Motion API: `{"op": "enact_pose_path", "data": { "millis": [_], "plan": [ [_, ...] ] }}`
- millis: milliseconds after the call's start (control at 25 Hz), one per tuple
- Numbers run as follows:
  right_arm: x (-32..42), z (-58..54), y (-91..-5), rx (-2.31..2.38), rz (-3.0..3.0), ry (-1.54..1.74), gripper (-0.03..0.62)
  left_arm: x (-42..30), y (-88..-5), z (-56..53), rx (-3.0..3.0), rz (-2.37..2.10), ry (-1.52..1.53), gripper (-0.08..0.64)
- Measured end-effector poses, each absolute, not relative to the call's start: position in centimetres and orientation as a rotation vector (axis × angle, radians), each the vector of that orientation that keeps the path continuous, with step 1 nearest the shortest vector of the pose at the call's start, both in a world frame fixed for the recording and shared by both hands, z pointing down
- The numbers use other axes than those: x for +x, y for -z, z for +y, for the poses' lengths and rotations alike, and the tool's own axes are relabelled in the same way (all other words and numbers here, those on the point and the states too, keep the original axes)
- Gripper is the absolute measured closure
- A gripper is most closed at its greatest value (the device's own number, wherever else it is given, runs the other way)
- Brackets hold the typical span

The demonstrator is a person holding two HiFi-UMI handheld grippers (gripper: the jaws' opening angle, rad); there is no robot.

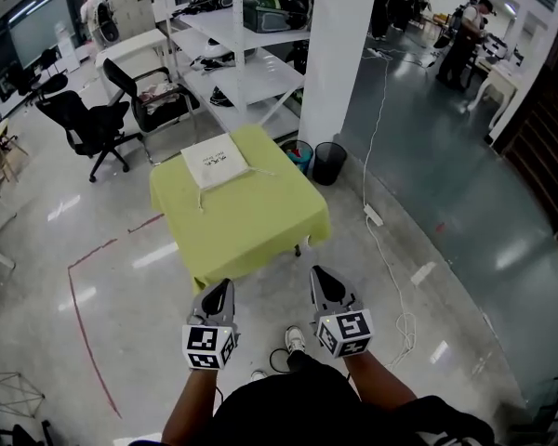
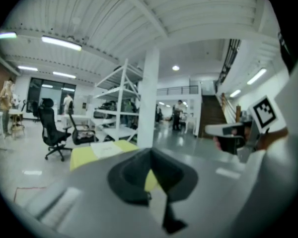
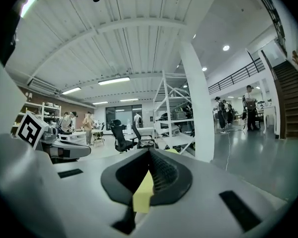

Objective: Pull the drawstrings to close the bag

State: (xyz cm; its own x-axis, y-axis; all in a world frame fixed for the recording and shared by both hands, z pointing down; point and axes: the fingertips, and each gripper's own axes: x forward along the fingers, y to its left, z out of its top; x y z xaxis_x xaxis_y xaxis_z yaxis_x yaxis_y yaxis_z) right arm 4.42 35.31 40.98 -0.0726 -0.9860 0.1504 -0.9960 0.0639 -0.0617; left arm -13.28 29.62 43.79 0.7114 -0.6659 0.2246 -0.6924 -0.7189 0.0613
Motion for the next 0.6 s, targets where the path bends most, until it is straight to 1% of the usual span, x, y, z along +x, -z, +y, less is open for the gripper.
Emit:
{"op": "enact_pose_path", "data": {
  "millis": [360, 600],
  "plan": [
    [10.8, 27.5, -43.0, 1.972, -2.324, -0.262, 0.588, -9.3, -45.5, 23.8, 2.665, -1.272, -0.402, 0.558],
    [13.7, 24.1, -43.2, 1.882, -2.367, -0.21, 0.588, -7.4, -45.7, 21.3, 2.611, -1.363, -0.443, 0.56]
  ]
}}
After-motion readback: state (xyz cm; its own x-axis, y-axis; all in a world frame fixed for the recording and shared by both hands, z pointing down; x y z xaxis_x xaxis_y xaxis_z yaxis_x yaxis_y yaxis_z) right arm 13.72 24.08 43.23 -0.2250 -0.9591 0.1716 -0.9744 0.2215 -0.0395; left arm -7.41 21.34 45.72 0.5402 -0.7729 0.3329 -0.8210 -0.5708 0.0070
